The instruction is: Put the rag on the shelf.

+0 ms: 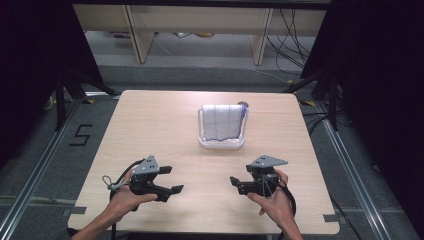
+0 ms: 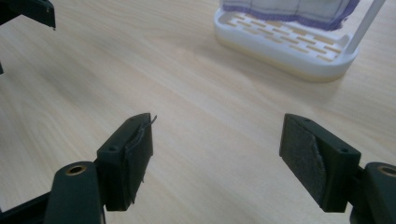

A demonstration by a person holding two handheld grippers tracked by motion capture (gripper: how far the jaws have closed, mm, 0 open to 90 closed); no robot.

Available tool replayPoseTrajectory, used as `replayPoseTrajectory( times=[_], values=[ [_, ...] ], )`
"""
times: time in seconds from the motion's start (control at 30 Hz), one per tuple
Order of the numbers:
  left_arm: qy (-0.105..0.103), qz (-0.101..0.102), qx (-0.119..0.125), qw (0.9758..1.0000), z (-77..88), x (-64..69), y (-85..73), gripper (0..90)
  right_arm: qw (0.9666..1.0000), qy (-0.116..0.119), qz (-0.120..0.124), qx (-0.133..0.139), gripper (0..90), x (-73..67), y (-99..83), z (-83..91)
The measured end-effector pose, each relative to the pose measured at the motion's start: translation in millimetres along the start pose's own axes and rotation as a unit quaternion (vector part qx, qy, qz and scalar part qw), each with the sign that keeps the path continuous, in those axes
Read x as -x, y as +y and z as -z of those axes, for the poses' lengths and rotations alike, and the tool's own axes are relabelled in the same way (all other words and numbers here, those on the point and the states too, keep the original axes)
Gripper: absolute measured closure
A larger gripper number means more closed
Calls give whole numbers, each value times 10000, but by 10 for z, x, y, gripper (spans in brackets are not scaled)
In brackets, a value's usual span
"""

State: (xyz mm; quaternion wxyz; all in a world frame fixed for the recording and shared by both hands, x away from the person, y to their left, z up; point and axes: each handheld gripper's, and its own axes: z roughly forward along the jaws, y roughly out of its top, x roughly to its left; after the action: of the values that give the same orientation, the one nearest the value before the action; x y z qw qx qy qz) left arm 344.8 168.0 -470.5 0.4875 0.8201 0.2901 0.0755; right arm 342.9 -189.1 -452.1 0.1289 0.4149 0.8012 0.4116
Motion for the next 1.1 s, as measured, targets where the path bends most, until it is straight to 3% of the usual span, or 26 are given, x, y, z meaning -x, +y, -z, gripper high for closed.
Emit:
replayPoseTrajectory(
  times=[0.07,0.17,0.3,0.33,0.37,0.5,0.53,0.57,0.67,0.8,0.9,1.0,1.1],
  values=[
    [15,-26,17,10000,-4,-8,-49,191,10000,-3,-65,-62,242,-42,-49,3],
    [46,108,12,9999,-2,7,-132,189,10000,48,21,-39,235,-69,-123,1],
    [33,75,-47,10000,-8,33,-206,183,10000,68,66,-27,224,-108,-229,-17],
    [114,23,-38,9999,-4,41,-219,183,9999,71,48,-62,221,-120,-254,-22],
    [143,45,-31,9999,-2,54,-236,183,9998,188,-25,-70,220,-137,-292,-40],
    [130,96,-79,9998,-5,105,-298,184,9990,214,-29,-384,204,-214,-428,-57],
    [167,78,-127,9997,-6,123,-310,183,9985,329,-21,-432,205,-219,-454,-65],
    [126,36,-163,9998,-8,130,-323,183,9986,229,-21,-482,205,-237,-475,-54],
    [69,-37,-294,9995,-22,158,-360,183,9984,219,-14,-528,203,-255,-528,-48],
    [199,-177,-340,9991,-25,166,-369,184,9982,186,16,-562,202,-275,-560,-41],
    [262,-109,-286,9992,-33,129,-375,183,9980,197,17,-602,202,-281,-566,-46],
    [228,-99,-387,9989,-28,119,-377,183,9981,169,60,-594,202,-269,-571,-49],
    [240,-230,-463,9984,-32,115,-375,183,9984,152,117,-527,199,-262,-571,-53]
  ],
)
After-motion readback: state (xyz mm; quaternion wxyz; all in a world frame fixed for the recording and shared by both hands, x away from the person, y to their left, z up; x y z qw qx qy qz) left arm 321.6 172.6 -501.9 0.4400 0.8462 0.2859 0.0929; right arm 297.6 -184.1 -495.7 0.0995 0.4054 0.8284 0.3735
